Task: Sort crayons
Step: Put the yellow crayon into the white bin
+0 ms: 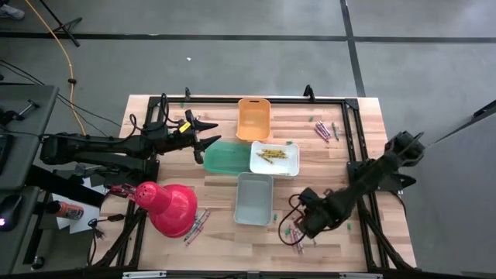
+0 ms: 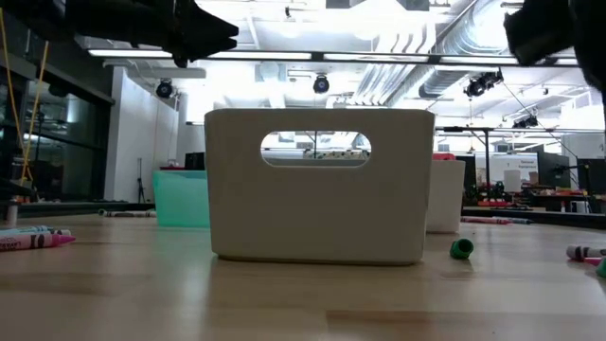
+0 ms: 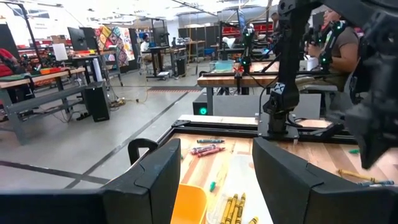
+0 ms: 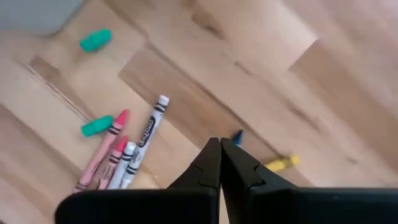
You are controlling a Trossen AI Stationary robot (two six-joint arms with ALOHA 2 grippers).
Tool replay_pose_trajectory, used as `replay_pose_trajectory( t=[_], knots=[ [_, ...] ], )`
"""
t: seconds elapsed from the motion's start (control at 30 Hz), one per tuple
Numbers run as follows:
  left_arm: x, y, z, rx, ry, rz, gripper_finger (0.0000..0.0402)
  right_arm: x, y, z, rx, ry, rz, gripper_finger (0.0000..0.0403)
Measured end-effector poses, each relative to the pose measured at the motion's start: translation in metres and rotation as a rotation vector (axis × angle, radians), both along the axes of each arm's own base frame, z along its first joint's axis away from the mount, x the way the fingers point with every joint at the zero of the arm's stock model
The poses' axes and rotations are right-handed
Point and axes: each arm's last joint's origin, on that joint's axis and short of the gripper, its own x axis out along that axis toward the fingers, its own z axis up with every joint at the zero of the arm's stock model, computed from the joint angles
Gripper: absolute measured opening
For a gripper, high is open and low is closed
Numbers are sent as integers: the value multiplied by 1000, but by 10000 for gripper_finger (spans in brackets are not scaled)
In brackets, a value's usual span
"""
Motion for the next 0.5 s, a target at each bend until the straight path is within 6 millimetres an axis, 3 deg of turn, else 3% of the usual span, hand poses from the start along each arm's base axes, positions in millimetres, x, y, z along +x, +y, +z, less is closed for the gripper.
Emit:
replay_pose_trajectory(
  t=[0.13,0.27,0.4,0.5],
  knots=[
    [0,0,-1,-1,6,0,186,-12,-10,13,-25,27,-36,1],
    [0,0,-2,-4,22,0,186,-17,-14,14,1,99,-160,0],
    [0,0,-3,-8,32,0,186,-27,-9,0,87,183,-233,9],
    [0,0,-4,-10,43,0,186,-41,-2,-17,136,243,-282,38]
  ],
)
